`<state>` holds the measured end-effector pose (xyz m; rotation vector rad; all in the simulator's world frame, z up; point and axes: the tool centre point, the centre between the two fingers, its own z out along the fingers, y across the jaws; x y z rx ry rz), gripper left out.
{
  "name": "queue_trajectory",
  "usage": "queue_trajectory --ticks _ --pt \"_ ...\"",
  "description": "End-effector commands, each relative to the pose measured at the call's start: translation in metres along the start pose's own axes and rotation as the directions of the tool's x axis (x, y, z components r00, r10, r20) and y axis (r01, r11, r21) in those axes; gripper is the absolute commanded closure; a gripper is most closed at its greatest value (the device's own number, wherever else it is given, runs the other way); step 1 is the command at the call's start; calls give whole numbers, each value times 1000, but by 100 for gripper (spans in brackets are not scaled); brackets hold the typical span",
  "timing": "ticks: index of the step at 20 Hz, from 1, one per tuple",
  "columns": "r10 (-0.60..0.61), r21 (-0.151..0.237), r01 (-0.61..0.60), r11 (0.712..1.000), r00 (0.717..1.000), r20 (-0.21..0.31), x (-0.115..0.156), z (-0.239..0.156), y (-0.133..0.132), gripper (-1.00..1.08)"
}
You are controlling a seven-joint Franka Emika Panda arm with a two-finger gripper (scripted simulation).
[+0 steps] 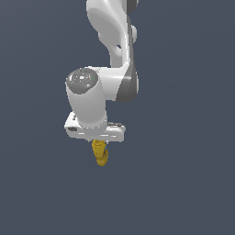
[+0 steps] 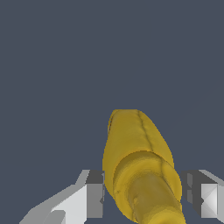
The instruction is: Pick up the object and move it to a goal position.
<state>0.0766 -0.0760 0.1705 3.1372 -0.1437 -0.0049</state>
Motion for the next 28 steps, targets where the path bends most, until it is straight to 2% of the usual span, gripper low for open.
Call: queue_trajectory --ticks 1,7,12,28 --pt "-2 1 2 1000 1000 -3 -3 -4 -5 108" --pt "-2 1 2 1000 1000 -3 -20 -14 -22 108" --pt "-3 1 3 1000 1000 -3 -44 -28 -48 108" --pt "-3 -2 3 1000 1000 -4 -166 -105 -176 108"
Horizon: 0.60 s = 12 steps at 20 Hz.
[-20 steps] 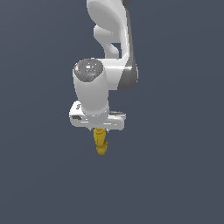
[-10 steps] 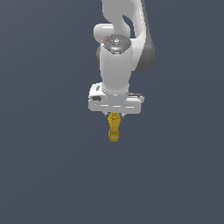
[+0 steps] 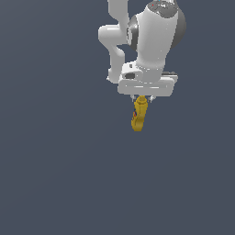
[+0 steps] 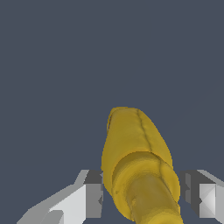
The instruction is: Pick up the object and move it to a goal position.
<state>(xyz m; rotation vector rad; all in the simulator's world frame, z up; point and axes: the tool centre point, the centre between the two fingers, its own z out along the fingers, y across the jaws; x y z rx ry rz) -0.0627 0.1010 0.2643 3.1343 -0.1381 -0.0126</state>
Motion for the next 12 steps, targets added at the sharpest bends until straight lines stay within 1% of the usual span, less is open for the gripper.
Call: queue_trajectory --ticks 1,7,12 --pt "1 1 -1 1000 1000 -8 -18 -16 -20 108" --pt "1 0 -1 1000 1000 -9 -55 -42 -63 108" --pt "1 2 -1 1000 1000 -8 -75 -56 -86 108"
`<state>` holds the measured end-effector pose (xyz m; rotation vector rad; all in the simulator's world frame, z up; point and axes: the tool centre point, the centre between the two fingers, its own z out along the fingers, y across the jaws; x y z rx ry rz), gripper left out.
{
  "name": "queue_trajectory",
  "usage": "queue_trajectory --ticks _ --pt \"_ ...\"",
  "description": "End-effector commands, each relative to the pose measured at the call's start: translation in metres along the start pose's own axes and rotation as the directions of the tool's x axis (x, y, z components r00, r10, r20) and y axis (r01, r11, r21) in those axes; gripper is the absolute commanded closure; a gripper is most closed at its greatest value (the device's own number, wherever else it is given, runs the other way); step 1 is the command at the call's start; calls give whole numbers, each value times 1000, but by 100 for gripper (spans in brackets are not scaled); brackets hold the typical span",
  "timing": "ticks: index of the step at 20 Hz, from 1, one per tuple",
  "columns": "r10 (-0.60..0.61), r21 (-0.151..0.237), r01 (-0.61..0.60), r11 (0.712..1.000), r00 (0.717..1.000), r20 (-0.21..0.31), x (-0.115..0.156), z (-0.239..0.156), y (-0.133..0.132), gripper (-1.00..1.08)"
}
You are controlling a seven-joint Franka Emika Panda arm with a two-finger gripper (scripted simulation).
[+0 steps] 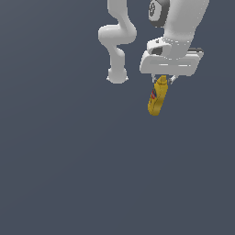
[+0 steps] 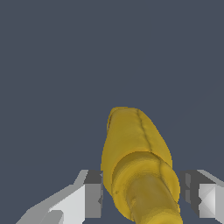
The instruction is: Pick up the object and move it to a goal position.
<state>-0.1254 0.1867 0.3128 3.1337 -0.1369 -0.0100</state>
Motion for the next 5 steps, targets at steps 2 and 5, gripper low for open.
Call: queue_trajectory --ticks 2,5 --pt "2 4 -2 1000 1000 -6 -8 -10 -11 108" --pt "2 4 -2 1000 1000 -6 -10 -12 -14 108"
